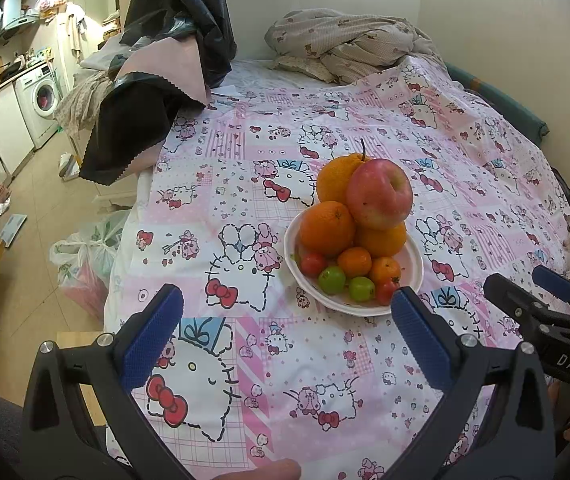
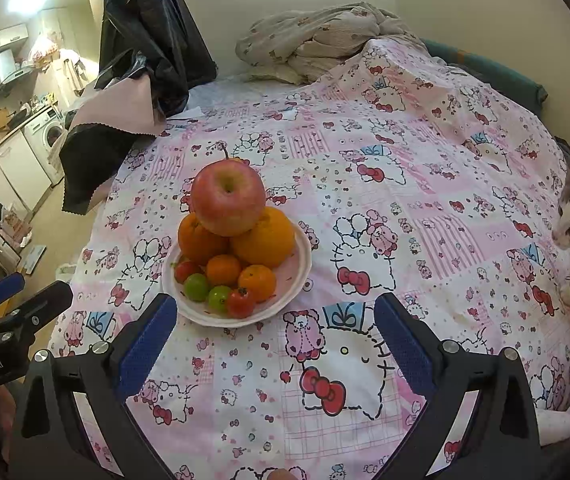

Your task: Organize fruits

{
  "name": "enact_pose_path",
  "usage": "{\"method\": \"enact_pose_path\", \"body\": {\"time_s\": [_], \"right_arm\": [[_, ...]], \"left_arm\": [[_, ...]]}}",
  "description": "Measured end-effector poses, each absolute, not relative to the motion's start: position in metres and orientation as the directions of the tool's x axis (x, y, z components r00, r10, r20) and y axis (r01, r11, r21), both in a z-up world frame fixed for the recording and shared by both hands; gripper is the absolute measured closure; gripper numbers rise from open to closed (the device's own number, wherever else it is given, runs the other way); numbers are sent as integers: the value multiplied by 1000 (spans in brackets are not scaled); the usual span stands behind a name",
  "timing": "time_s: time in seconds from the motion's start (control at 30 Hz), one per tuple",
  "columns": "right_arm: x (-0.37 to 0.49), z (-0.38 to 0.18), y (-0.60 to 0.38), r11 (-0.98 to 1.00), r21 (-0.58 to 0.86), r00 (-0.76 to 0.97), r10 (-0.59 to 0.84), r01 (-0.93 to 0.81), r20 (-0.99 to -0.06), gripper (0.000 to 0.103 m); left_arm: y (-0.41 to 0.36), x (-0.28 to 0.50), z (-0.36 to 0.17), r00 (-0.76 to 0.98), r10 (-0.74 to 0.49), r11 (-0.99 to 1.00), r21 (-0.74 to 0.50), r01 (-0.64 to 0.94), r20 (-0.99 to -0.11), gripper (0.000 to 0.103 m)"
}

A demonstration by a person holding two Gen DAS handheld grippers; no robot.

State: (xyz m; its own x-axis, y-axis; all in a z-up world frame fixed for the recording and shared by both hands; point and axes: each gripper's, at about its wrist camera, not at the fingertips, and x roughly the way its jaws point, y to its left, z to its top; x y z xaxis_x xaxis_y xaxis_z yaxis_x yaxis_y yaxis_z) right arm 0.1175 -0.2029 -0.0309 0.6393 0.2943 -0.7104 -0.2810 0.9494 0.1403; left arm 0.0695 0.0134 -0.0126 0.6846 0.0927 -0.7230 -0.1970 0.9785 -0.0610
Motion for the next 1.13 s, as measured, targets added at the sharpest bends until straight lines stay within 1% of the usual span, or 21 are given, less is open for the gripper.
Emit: {"method": "enact_pose_path", "body": {"time_s": [1.13], "right_arm": [[115, -32, -198, 945, 140, 635, 304, -295, -710, 2]], "left_arm": [[12, 67, -10, 689, 92, 977, -69, -203, -719, 0]]}}
